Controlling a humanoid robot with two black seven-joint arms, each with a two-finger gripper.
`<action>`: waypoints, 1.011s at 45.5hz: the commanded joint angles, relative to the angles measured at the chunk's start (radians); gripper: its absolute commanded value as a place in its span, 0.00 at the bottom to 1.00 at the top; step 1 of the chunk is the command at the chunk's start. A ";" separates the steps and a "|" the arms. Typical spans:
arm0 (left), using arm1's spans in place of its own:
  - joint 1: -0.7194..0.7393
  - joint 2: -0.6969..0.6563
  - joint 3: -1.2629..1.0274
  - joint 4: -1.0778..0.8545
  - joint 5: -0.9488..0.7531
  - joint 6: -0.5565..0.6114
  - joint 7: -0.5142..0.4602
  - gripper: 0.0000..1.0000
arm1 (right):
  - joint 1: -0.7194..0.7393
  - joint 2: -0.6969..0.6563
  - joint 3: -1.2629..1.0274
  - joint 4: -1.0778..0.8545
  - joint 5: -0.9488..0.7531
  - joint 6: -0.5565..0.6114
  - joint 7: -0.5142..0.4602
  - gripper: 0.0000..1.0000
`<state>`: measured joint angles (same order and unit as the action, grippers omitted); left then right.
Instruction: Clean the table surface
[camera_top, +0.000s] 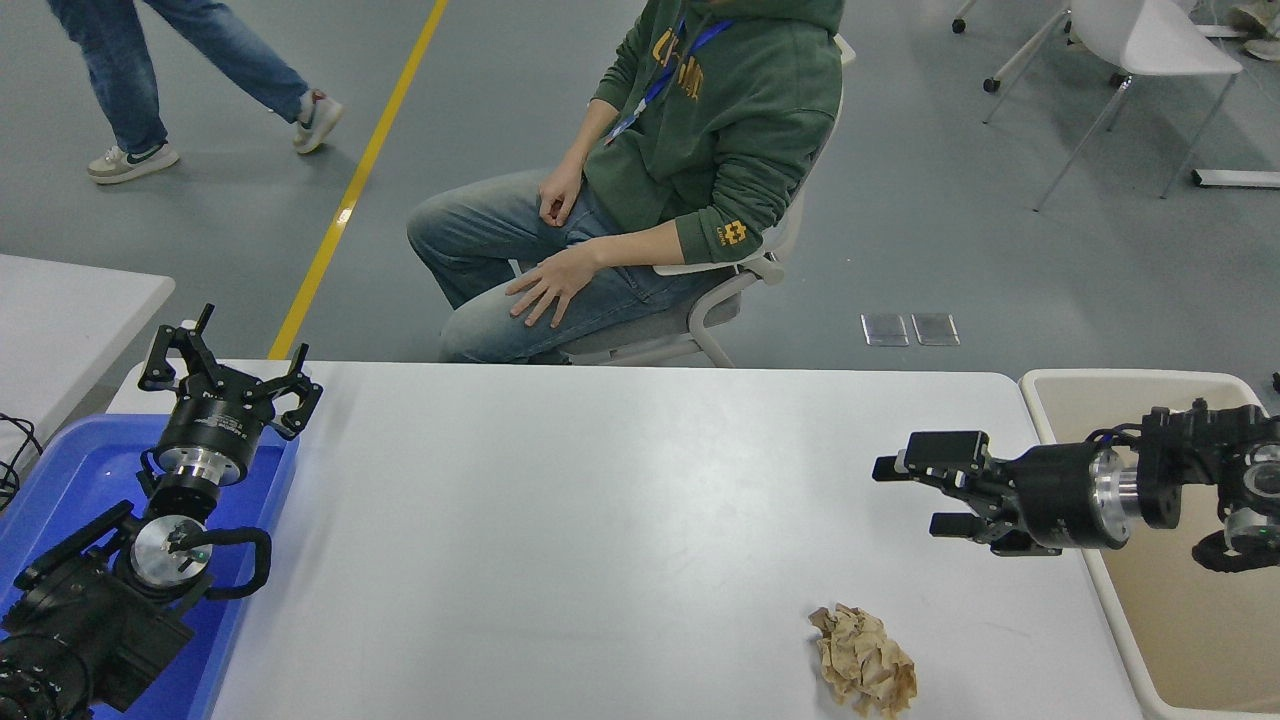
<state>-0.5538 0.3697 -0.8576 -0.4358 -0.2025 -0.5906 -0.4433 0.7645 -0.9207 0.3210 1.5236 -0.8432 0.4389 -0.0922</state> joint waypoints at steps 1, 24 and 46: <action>0.000 0.000 0.000 0.000 0.000 0.000 0.000 1.00 | -0.005 0.060 -0.066 0.059 -0.178 0.004 -0.044 1.00; 0.000 0.000 0.000 0.000 0.000 0.000 0.000 1.00 | 0.025 0.295 -0.209 -0.011 -0.507 -0.091 -0.175 1.00; 0.000 0.000 0.000 0.000 0.000 0.000 0.000 1.00 | 0.004 0.324 -0.284 -0.108 -0.591 -0.169 -0.169 1.00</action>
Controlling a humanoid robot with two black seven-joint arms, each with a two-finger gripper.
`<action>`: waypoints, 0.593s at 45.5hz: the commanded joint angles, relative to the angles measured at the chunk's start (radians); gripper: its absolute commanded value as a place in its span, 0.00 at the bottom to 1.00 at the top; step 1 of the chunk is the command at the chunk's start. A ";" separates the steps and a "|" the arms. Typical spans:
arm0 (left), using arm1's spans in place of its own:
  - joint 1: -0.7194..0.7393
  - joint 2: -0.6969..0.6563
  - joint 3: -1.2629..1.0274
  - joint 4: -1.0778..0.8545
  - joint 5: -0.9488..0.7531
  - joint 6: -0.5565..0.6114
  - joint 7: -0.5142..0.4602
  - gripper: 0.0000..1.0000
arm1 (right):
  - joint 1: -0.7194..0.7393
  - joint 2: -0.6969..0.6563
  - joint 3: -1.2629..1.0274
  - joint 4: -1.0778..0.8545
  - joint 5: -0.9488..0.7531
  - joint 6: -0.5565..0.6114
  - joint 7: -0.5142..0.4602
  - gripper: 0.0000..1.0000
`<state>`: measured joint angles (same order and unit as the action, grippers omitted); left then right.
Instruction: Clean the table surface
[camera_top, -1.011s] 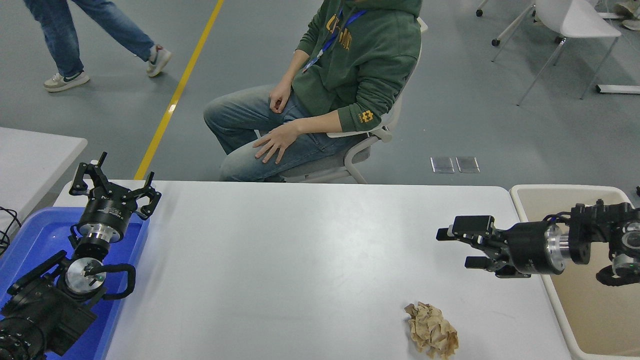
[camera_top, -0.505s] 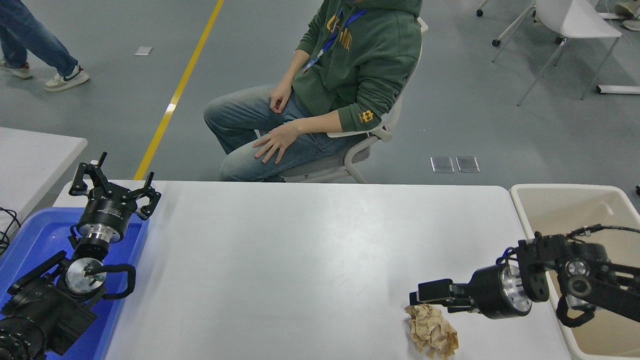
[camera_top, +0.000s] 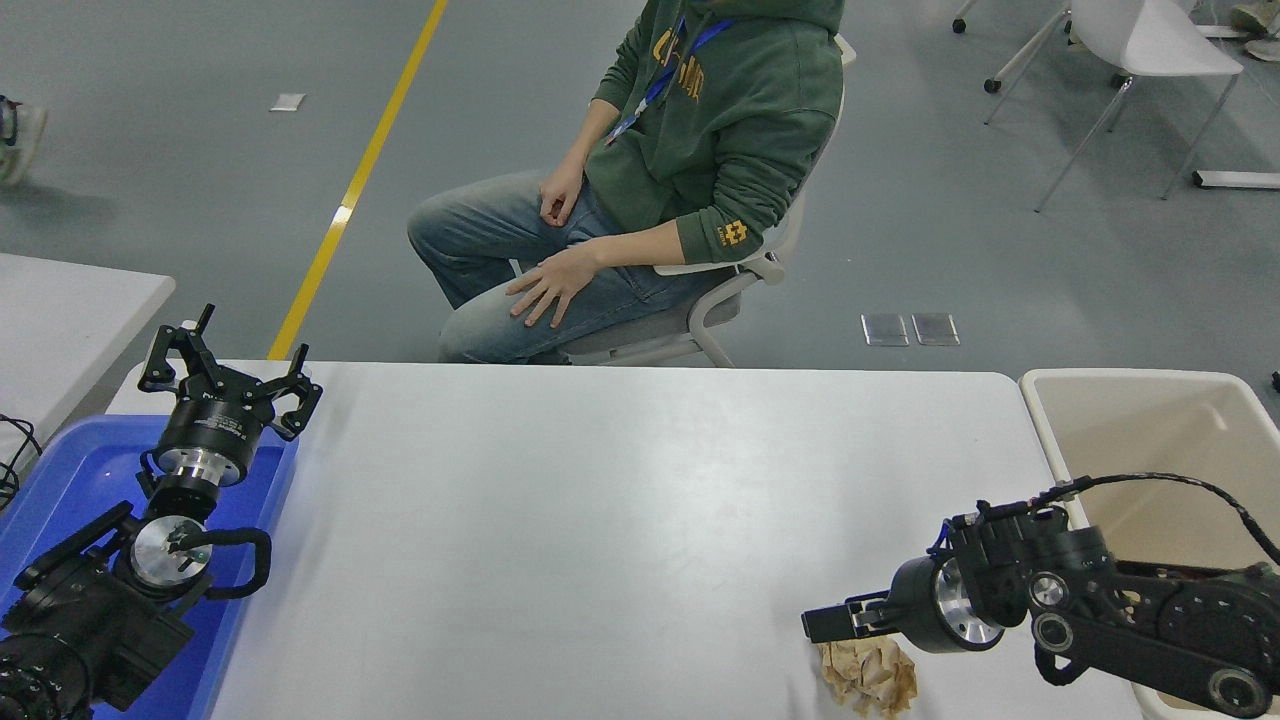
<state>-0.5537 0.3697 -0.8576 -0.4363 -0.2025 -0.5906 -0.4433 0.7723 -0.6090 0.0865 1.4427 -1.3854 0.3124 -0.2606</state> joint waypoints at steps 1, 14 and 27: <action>0.000 0.000 0.000 0.001 0.000 0.000 0.000 1.00 | -0.005 0.012 -0.053 -0.027 -0.049 -0.044 0.000 1.00; 0.000 0.000 0.000 0.001 0.000 0.000 0.000 1.00 | -0.034 0.008 -0.057 -0.039 -0.052 -0.049 0.000 1.00; 0.000 0.000 0.000 0.001 0.000 0.000 0.000 1.00 | -0.056 0.003 -0.087 -0.038 -0.050 -0.061 0.001 1.00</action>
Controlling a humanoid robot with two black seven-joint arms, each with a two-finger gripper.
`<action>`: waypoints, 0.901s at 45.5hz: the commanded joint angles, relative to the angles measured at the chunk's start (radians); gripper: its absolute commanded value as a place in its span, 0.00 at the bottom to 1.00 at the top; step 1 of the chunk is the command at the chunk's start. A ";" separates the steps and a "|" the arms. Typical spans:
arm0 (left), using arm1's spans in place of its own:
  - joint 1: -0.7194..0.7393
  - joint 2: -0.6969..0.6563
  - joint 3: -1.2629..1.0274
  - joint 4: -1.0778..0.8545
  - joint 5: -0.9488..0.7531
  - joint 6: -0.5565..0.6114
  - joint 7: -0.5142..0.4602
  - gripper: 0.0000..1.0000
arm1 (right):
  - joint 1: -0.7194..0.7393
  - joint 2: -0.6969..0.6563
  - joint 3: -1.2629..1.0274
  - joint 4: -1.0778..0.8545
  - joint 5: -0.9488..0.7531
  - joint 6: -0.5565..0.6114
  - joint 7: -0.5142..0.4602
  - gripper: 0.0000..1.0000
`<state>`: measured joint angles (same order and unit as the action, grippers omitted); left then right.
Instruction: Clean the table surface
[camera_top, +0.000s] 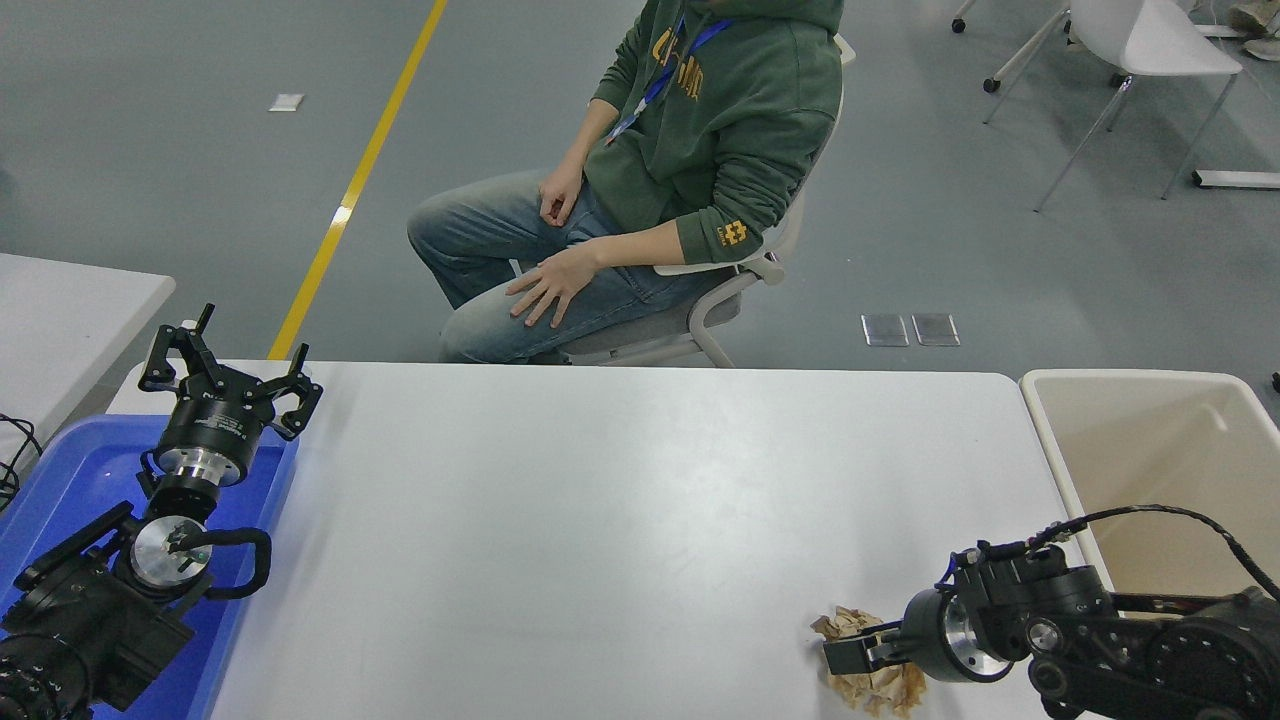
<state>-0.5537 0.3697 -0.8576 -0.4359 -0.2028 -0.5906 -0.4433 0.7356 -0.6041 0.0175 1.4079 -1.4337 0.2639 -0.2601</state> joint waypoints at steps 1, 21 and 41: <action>0.000 0.000 0.000 0.000 0.000 0.000 0.000 1.00 | -0.021 0.000 -0.019 -0.003 -0.002 -0.014 0.001 1.00; 0.000 0.000 0.000 0.000 0.000 0.000 0.000 1.00 | -0.038 0.007 -0.018 -0.012 -0.002 -0.049 0.019 0.40; 0.000 0.000 0.000 0.000 0.000 0.000 0.000 1.00 | 0.014 -0.019 0.009 -0.023 0.016 -0.048 0.163 0.00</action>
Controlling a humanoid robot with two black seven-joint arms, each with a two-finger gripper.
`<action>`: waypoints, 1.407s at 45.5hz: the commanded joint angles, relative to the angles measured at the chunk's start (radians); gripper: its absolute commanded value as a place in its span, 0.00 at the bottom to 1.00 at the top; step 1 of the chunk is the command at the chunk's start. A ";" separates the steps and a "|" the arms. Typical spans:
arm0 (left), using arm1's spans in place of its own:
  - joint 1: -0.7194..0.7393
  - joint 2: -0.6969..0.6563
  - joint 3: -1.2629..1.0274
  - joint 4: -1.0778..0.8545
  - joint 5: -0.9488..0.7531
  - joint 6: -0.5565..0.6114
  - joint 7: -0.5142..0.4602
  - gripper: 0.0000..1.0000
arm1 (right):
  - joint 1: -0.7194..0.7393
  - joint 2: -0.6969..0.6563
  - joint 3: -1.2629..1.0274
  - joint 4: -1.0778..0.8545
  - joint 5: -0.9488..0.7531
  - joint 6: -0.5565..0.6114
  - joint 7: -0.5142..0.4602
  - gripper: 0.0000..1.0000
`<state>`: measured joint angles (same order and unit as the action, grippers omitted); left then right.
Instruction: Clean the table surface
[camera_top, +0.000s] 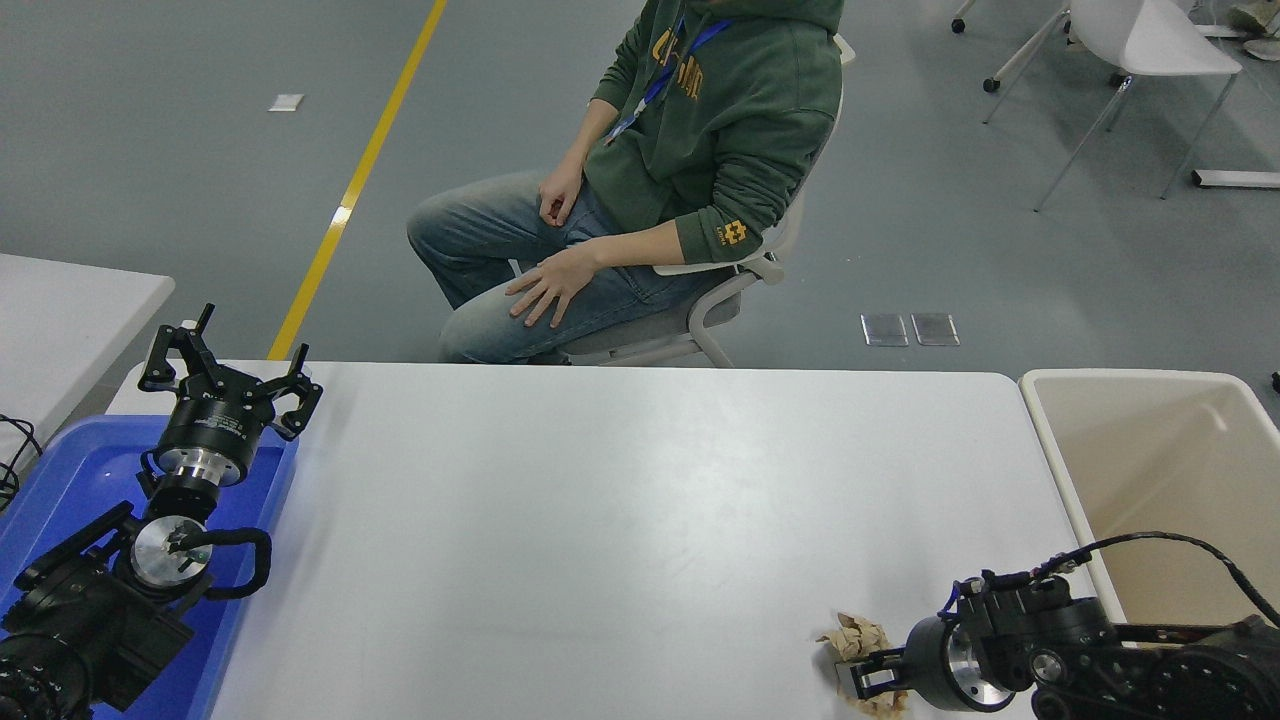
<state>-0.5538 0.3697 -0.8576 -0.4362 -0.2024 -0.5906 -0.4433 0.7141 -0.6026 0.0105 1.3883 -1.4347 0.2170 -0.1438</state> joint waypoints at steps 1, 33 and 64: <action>0.000 0.000 0.000 0.001 0.000 0.000 0.000 1.00 | 0.042 -0.029 0.019 0.000 0.020 0.001 0.050 0.00; 0.000 0.000 0.000 0.001 0.000 0.000 0.000 1.00 | 0.194 -0.285 0.190 0.175 0.442 0.042 0.122 0.00; 0.000 0.000 0.000 0.001 -0.002 0.000 0.000 1.00 | 0.105 -0.640 0.399 0.117 0.882 0.048 0.355 0.00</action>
<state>-0.5538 0.3696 -0.8576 -0.4364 -0.2025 -0.5907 -0.4433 0.8663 -1.1190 0.3785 1.5563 -0.7135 0.2667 0.0706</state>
